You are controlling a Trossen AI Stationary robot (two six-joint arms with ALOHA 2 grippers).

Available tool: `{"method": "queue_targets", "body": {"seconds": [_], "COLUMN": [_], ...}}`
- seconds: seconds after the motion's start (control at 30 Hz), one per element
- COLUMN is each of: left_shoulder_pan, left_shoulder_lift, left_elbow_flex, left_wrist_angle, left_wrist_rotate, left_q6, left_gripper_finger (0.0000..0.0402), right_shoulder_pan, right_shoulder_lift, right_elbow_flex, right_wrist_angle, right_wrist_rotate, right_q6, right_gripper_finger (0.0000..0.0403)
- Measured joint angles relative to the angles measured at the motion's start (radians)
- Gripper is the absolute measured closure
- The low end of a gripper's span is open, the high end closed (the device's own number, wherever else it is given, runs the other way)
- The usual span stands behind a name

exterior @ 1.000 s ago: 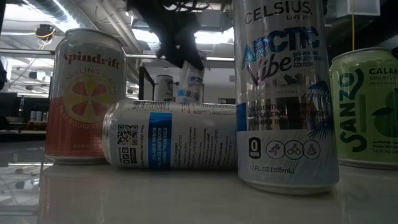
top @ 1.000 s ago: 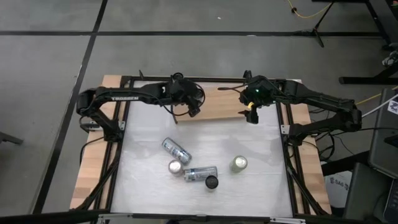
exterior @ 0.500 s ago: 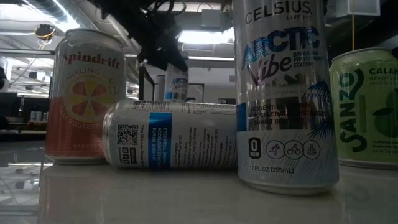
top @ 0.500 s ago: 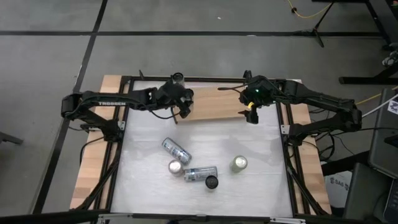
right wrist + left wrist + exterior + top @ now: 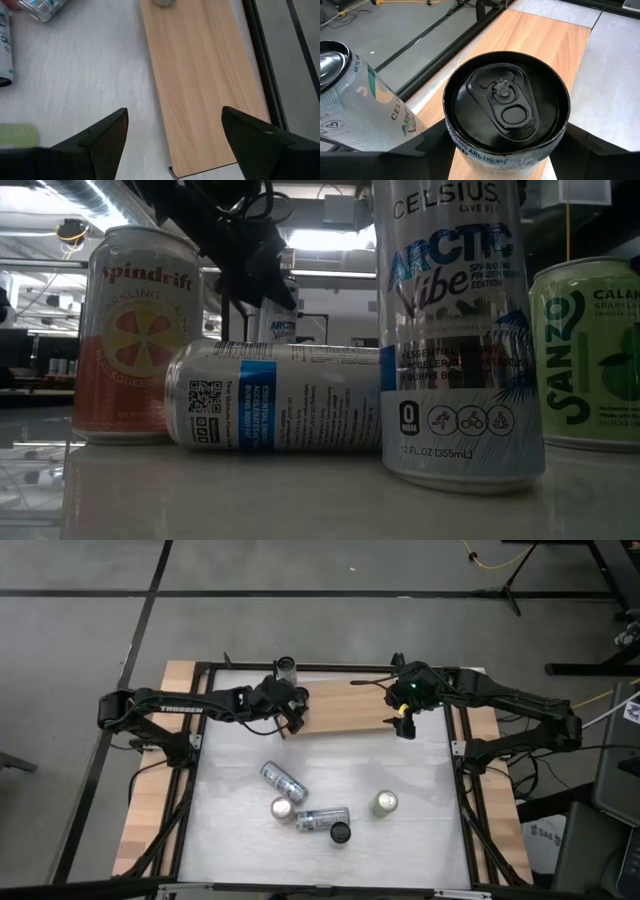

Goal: Place canned beverage on shelf
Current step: Put the white-blue soda can aligned with the other white-blue soda can on the shelf

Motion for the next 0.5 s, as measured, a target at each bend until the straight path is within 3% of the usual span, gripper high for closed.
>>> {"method": "queue_targets", "body": {"seconds": [0.23, 0.5], "left_shoulder_pan": [0.0, 0.001], "left_shoulder_lift": [0.0, 0.001], "left_elbow_flex": [-0.001, -0.001], "left_wrist_angle": [-0.004, -0.007], "left_wrist_rotate": [-0.001, 0.0], "left_q6": [-0.001, -0.001], "left_gripper_finger": [0.0109, 0.0104], "right_shoulder_pan": [0.0, 0.0], "right_shoulder_lift": [0.0, 0.0], "right_elbow_flex": [0.0, 0.0], "right_wrist_angle": [0.0, 0.0], "right_wrist_rotate": [0.0, 0.0], "right_q6": [0.0, 0.0], "right_gripper_finger": [0.0091, 0.0091]}}
